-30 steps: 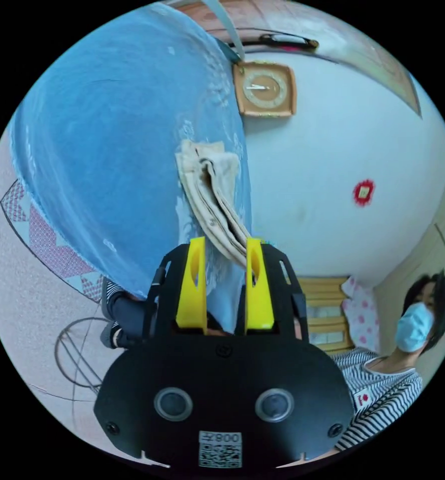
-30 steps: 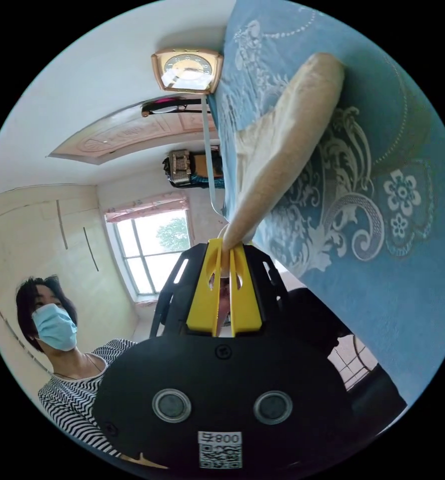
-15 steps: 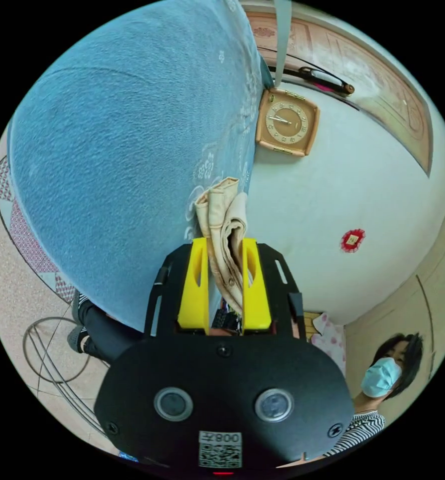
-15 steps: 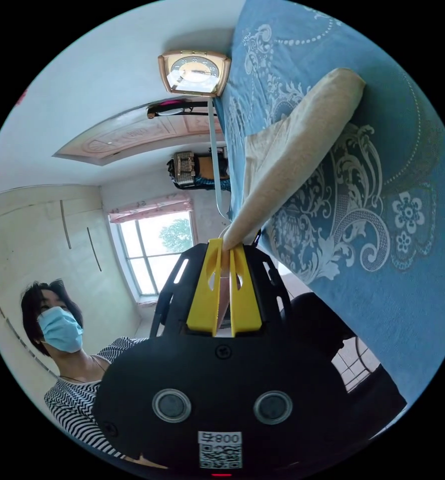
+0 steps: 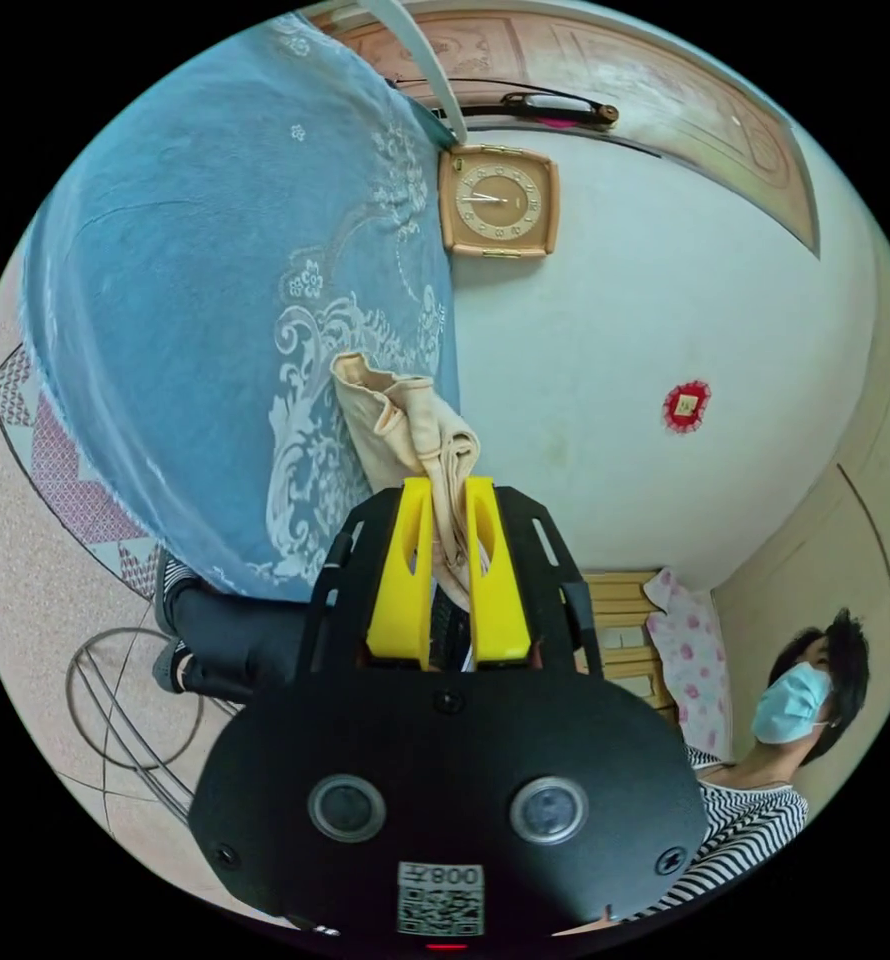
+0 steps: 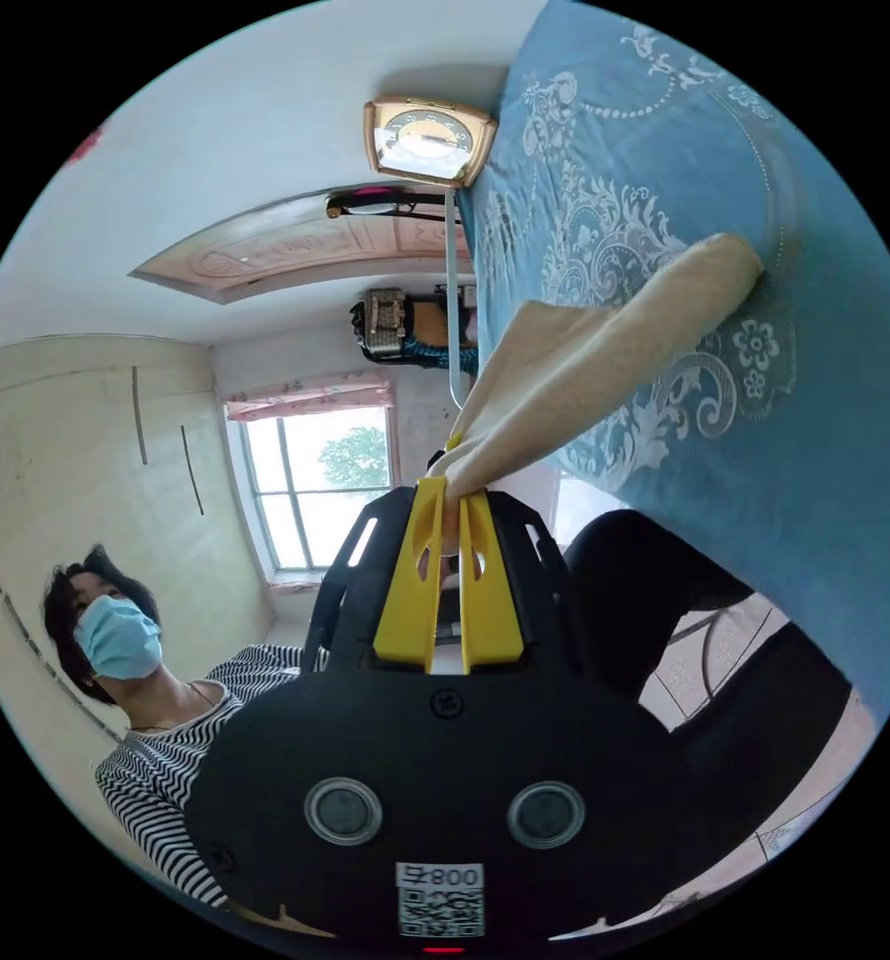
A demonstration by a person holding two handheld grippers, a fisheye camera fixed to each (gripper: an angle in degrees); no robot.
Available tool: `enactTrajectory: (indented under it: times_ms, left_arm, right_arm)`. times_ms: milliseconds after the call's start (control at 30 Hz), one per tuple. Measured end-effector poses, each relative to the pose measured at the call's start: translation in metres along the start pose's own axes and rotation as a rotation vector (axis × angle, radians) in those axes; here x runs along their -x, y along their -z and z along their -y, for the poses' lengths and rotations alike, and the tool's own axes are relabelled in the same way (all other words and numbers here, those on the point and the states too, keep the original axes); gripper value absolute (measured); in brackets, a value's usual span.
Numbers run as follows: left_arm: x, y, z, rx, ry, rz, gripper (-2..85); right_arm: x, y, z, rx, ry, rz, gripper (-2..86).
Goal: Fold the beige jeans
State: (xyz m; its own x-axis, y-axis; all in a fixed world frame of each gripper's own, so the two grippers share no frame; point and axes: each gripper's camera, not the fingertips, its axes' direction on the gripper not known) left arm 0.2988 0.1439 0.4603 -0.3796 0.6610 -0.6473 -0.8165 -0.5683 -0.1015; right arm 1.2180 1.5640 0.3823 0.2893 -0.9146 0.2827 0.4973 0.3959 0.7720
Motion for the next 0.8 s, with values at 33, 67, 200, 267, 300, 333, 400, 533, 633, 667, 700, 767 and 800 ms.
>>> enactTrajectory:
  times_ms: [33, 67, 200, 267, 300, 333, 400, 533, 633, 667, 700, 767, 800]
  left_arm:
    - [-0.006, -0.008, -0.010, 0.001, -0.001, -0.006, 6.4]
    - [-0.013, -0.016, -0.021, 0.001, -0.004, -0.011, 6.4]
    - [-0.032, -0.047, -0.051, 0.017, -0.015, -0.028, 6.4]
    - [-0.044, -0.072, -0.070, 0.039, -0.020, -0.043, 6.3]
    - [-0.047, -0.079, -0.074, 0.045, -0.021, -0.043, 6.3]
    - [-0.055, -0.095, -0.082, 0.061, -0.027, -0.042, 6.3]
    - [-0.068, -0.122, -0.093, 0.081, -0.041, -0.046, 6.3]
    - [-0.106, -0.201, -0.112, 0.136, -0.097, -0.059, 6.2]
    - [-0.136, -0.269, -0.124, 0.180, -0.141, -0.066, 6.1]
    - [-0.147, -0.298, -0.128, 0.197, -0.155, -0.074, 6.1]
    - [-0.153, -0.313, -0.130, 0.204, -0.160, -0.077, 6.1]
    - [-0.177, -0.374, -0.138, 0.241, -0.182, -0.085, 6.0]
    - [-0.183, -0.390, -0.139, 0.251, -0.189, -0.084, 6.0]
  right_arm:
    - [-0.001, 0.012, -0.014, -0.002, 0.001, 0.010, 0.9]
    - [-0.004, 0.023, -0.030, -0.005, 0.003, 0.023, 0.9]
    - [-0.012, 0.061, -0.076, -0.012, 0.010, 0.047, 0.8]
    - [-0.017, 0.088, -0.107, -0.021, 0.022, 0.062, 0.7]
    - [-0.018, 0.096, -0.114, -0.024, 0.029, 0.063, 0.7]
    - [-0.018, 0.112, -0.128, -0.032, 0.044, 0.064, 0.6]
    - [-0.019, 0.137, -0.149, -0.049, 0.068, 0.069, 0.6]
    - [-0.022, 0.208, -0.194, -0.110, 0.115, 0.093, 0.5]
    - [-0.026, 0.266, -0.220, -0.164, 0.144, 0.110, 0.5]
    - [-0.027, 0.289, -0.230, -0.187, 0.157, 0.117, 0.5]
    - [-0.028, 0.300, -0.234, -0.198, 0.164, 0.119, 0.5]
    - [-0.031, 0.349, -0.249, -0.245, 0.193, 0.128, 0.5]
    - [-0.032, 0.361, -0.252, -0.257, 0.200, 0.131, 0.5]
